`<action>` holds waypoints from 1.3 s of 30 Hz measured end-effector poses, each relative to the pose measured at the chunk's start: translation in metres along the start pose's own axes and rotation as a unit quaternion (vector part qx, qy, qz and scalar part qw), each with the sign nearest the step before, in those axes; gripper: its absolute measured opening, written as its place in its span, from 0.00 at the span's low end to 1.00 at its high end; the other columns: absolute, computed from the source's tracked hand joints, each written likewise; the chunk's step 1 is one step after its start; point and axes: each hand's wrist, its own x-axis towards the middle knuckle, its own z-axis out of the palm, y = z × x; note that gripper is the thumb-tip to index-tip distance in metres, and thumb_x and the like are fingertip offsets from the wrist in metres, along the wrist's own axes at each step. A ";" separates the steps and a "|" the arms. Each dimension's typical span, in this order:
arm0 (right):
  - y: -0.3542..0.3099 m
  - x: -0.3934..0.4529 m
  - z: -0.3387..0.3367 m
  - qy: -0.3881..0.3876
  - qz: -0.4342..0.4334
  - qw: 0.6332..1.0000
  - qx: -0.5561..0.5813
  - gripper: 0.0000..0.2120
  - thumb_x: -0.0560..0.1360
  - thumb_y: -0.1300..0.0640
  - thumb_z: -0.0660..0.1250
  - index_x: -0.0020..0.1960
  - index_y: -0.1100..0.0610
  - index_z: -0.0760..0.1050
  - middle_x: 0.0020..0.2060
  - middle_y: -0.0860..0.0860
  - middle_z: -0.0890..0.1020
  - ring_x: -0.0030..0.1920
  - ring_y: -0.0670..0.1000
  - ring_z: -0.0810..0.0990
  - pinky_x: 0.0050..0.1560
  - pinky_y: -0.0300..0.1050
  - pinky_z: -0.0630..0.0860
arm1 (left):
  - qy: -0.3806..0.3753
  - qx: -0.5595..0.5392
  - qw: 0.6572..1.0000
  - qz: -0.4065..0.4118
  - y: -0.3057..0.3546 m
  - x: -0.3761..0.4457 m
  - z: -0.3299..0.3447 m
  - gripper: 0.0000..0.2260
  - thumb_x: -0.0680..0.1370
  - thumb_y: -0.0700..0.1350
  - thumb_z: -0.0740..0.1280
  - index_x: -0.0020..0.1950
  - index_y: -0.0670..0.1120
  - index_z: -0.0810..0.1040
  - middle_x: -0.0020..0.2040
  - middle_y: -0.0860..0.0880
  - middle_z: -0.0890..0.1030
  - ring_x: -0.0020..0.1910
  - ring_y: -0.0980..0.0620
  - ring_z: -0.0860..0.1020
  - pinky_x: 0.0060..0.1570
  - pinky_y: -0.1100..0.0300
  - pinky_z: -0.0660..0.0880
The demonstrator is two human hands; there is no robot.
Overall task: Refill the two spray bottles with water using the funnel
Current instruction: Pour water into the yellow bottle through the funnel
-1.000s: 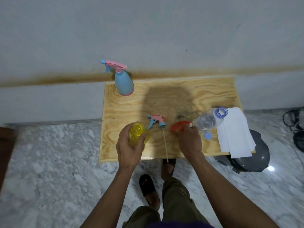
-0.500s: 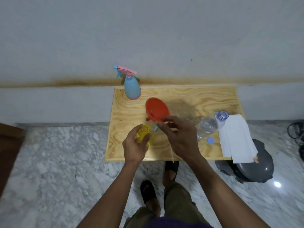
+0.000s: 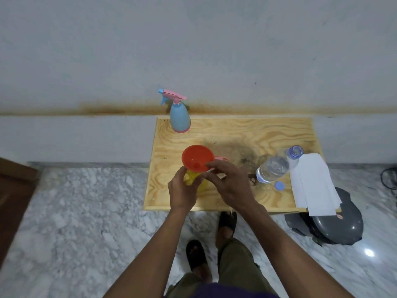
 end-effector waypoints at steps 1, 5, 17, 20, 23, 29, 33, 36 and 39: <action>0.000 0.000 0.001 -0.006 0.001 1.000 0.001 0.14 0.70 0.54 0.78 0.55 0.54 0.84 0.47 0.47 0.86 0.43 0.42 0.83 0.43 0.32 0.76 | 0.000 0.000 1.000 -0.002 -0.001 0.000 0.000 0.14 0.73 0.48 0.77 0.58 0.50 0.82 0.47 0.53 0.85 0.46 0.55 0.80 0.39 0.73 0.69; 0.002 0.000 0.003 -0.017 -0.005 1.000 -0.005 0.15 0.70 0.54 0.78 0.56 0.54 0.84 0.49 0.48 0.86 0.42 0.42 0.82 0.42 0.28 0.74 | 0.004 -0.002 1.000 -0.001 -0.003 0.001 0.001 0.14 0.72 0.46 0.77 0.56 0.49 0.83 0.47 0.52 0.86 0.46 0.55 0.81 0.40 0.69 0.71; 0.001 -0.002 0.003 -0.018 0.006 1.000 0.001 0.18 0.70 0.52 0.77 0.59 0.53 0.83 0.51 0.48 0.86 0.44 0.40 0.82 0.43 0.26 0.74 | 0.002 -0.003 1.000 -0.007 0.006 -0.001 -0.003 0.15 0.73 0.45 0.78 0.57 0.46 0.82 0.47 0.51 0.85 0.46 0.53 0.79 0.38 0.73 0.68; 0.002 -0.003 0.003 -0.016 0.015 1.000 0.010 0.18 0.70 0.52 0.77 0.58 0.53 0.83 0.51 0.48 0.86 0.44 0.41 0.83 0.43 0.30 0.76 | -0.022 -0.019 0.999 -0.021 0.007 -0.003 -0.007 0.19 0.71 0.47 0.79 0.60 0.49 0.80 0.49 0.55 0.84 0.49 0.54 0.81 0.39 0.76 0.69; 0.002 -0.003 0.001 -0.012 0.029 0.999 0.017 0.18 0.70 0.51 0.78 0.58 0.52 0.83 0.50 0.46 0.85 0.44 0.41 0.83 0.44 0.37 0.79 | -0.055 -0.046 0.997 -0.032 -0.002 -0.007 -0.020 0.34 0.66 0.48 0.82 0.70 0.55 0.72 0.59 0.59 0.81 0.60 0.58 0.77 0.54 0.70 0.72; -0.005 -0.004 -0.005 -0.010 0.046 0.999 0.015 0.17 0.72 0.49 0.75 0.60 0.50 0.82 0.51 0.44 0.85 0.45 0.40 0.83 0.47 0.41 0.80 | -0.039 -0.104 0.994 -0.017 0.003 -0.024 -0.049 0.51 0.61 0.61 0.81 0.79 0.56 0.60 0.76 0.56 0.67 0.73 0.59 0.67 0.66 0.49 0.75; -0.007 -0.011 -0.013 0.048 0.068 0.996 0.019 0.16 0.75 0.50 0.73 0.61 0.51 0.81 0.51 0.41 0.83 0.44 0.34 0.81 0.44 0.27 0.75 | 0.005 -0.037 0.997 0.060 0.031 -0.016 -0.045 0.49 0.64 0.66 0.78 0.79 0.52 0.60 0.75 0.53 0.67 0.73 0.55 0.68 0.65 0.47 0.75; -0.002 -0.020 -0.028 0.105 0.119 0.987 0.021 0.13 0.76 0.51 0.72 0.60 0.51 0.81 0.51 0.43 0.83 0.43 0.33 0.80 0.42 0.25 0.73 | 0.001 0.018 0.995 0.102 0.038 -0.009 -0.039 0.48 0.66 0.63 0.78 0.78 0.45 0.63 0.73 0.46 0.70 0.71 0.49 0.70 0.65 0.51 0.74; 0.010 -0.032 -0.043 0.184 0.170 0.967 0.034 0.11 0.76 0.54 0.72 0.57 0.53 0.81 0.48 0.46 0.83 0.44 0.41 0.82 0.41 0.23 0.72 | 0.000 0.031 0.992 0.124 0.035 -0.007 -0.035 0.44 0.67 0.62 0.76 0.75 0.42 0.66 0.70 0.45 0.73 0.67 0.49 0.73 0.63 0.53 0.74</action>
